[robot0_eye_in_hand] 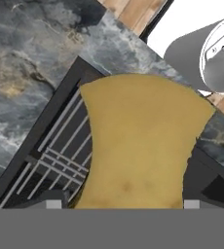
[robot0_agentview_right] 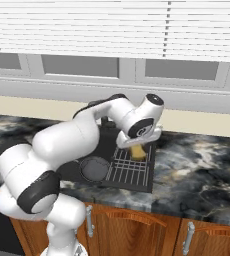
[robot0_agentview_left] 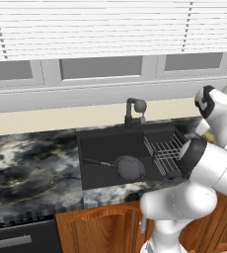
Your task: Pick the pan and sponge and place them into the sink. Then turn on the water.
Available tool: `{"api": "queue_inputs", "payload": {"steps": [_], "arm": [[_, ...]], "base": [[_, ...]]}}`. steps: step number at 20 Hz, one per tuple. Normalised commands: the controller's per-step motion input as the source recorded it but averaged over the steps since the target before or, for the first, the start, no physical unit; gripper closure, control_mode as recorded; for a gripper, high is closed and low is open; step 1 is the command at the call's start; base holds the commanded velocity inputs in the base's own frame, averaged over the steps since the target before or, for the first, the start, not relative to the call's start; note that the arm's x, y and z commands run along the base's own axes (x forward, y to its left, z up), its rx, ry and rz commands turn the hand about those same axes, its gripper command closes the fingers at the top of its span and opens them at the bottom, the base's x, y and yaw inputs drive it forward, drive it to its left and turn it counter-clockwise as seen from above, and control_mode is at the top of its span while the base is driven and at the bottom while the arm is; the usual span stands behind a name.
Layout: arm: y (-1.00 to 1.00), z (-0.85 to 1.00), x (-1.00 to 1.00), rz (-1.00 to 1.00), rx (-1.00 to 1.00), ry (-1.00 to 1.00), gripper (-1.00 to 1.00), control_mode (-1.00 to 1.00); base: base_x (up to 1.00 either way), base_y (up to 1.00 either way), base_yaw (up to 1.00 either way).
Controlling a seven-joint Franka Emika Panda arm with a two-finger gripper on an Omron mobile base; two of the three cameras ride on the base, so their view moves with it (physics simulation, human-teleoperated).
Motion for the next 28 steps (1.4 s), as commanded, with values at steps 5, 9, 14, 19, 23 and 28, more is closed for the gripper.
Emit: {"api": "queue_inputs", "payload": {"steps": [5,9,14,19,23,28], "arm": [[0.46,0.14,0.10,0.01,0.04,-0.16,1.00,-1.00],[0.45,0.08,0.13,0.00,0.05,-0.18,1.00,-1.00],[0.45,0.08,0.14,0.00,0.05,-0.18,1.00,-1.00],[0.47,0.01,0.18,0.00,0.05,-0.16,1.00,-1.00],[0.48,-0.01,0.24,0.00,0.05,-0.12,1.00,-1.00],[0.49,-0.12,0.31,0.00,0.03,0.01,1.00,-1.00]], "base": [[0.00,0.00,0.00],[0.00,0.00,0.00],[0.00,0.00,0.00],[0.00,0.00,0.00],[0.00,0.00,0.00],[0.00,0.00,0.00]]}}
